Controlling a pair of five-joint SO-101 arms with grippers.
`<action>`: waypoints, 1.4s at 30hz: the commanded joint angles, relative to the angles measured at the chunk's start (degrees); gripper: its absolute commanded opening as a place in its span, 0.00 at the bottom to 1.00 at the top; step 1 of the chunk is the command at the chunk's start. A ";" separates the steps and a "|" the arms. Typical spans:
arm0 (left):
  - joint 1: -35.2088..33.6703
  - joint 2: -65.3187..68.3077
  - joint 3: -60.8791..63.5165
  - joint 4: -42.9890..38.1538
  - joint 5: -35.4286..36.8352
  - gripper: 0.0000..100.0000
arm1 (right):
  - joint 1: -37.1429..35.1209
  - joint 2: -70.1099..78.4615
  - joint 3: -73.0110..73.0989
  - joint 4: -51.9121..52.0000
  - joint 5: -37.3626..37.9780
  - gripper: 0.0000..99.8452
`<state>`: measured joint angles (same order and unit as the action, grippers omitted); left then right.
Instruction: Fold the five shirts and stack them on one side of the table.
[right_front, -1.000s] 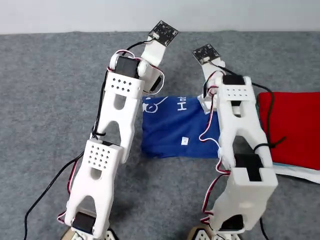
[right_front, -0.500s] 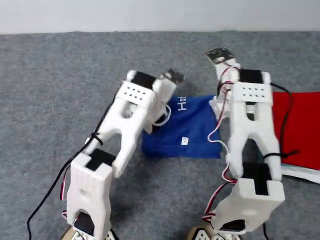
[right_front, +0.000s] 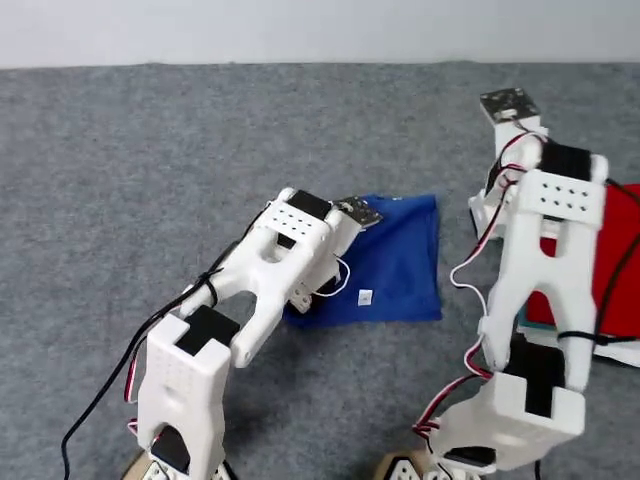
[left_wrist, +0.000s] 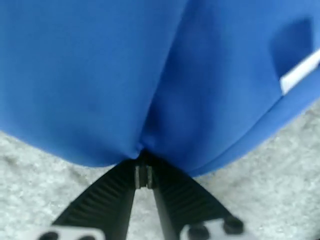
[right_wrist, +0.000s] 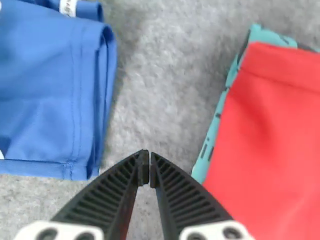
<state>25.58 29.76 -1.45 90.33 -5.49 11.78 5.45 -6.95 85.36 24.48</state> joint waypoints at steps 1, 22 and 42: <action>-1.49 -4.31 -2.51 2.02 0.26 0.01 | 1.54 -3.30 -2.37 1.71 0.00 0.01; -18.55 -10.46 -27.30 3.96 0.44 0.01 | -19.56 1.36 -0.88 -9.36 -0.18 0.01; -18.11 -1.85 -39.16 8.44 0.44 0.01 | -13.49 16.13 -2.64 4.70 -0.18 0.01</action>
<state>7.38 28.35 -37.05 96.66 -5.41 -1.05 27.25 -6.95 86.95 24.48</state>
